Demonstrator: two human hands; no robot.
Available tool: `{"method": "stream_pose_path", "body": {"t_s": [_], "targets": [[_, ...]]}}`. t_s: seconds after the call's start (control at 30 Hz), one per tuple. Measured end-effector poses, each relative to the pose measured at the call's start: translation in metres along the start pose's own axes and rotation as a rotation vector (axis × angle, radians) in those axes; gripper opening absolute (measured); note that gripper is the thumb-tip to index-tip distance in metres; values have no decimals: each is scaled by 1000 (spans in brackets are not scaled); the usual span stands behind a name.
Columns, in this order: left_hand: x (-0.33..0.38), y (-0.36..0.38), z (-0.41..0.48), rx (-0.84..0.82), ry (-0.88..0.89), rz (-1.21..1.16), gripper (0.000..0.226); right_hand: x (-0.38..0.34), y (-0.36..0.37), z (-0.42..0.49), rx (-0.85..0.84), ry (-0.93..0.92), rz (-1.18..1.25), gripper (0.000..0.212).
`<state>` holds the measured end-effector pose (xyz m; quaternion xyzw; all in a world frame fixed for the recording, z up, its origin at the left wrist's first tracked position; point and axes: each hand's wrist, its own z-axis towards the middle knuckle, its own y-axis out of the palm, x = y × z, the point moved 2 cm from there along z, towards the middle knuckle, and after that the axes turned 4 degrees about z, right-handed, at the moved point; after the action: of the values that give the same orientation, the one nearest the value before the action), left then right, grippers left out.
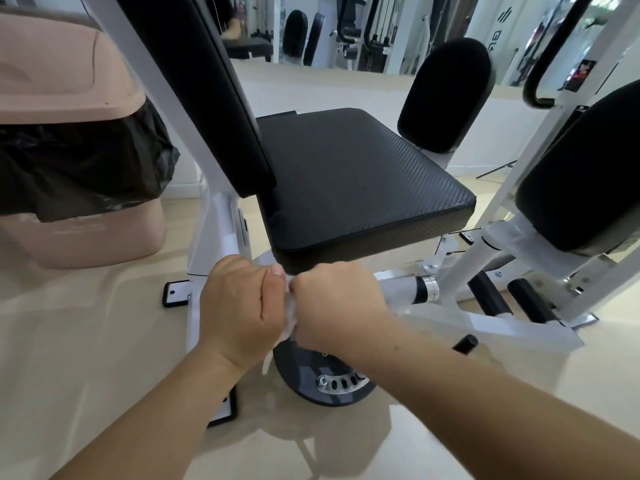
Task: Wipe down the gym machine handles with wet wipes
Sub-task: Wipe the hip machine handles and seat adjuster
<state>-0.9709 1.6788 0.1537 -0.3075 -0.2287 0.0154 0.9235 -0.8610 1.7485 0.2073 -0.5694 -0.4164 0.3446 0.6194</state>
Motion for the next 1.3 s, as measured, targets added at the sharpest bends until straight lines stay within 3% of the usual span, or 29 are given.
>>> {"method": "stream_pose_path", "body": {"t_s": [0.13, 0.4, 0.5, 0.63, 0.8, 0.93, 1.1, 1.3], "targets": [[-12, 0, 0, -68, 47, -3, 50, 18, 0, -3, 23, -70, 4, 19], [-5, 0, -1, -35, 12, -1, 54, 91, -17, -28, -305, 256, 7, 12], [-2, 1, -1, 36, -16, -8, 52, 60, -14, -17, -233, 171, -54, 13], [-9, 4, -1, 9, 27, -26, 52, 8, -5, -1, -31, 59, 17, 13], [-15, 3, 0, -25, 89, 9, 50, 10, 3, -8, 177, -76, 7, 28], [-13, 0, 1, -56, 105, 12, 52, 60, -4, -21, -29, 32, -4, 18], [-3, -2, 2, -36, 62, 11, 49, 98, -11, -38, -161, 199, -11, 12], [3, 0, 2, 20, 35, -1, 44, 40, -10, -18, -88, 122, -42, 13]]}}
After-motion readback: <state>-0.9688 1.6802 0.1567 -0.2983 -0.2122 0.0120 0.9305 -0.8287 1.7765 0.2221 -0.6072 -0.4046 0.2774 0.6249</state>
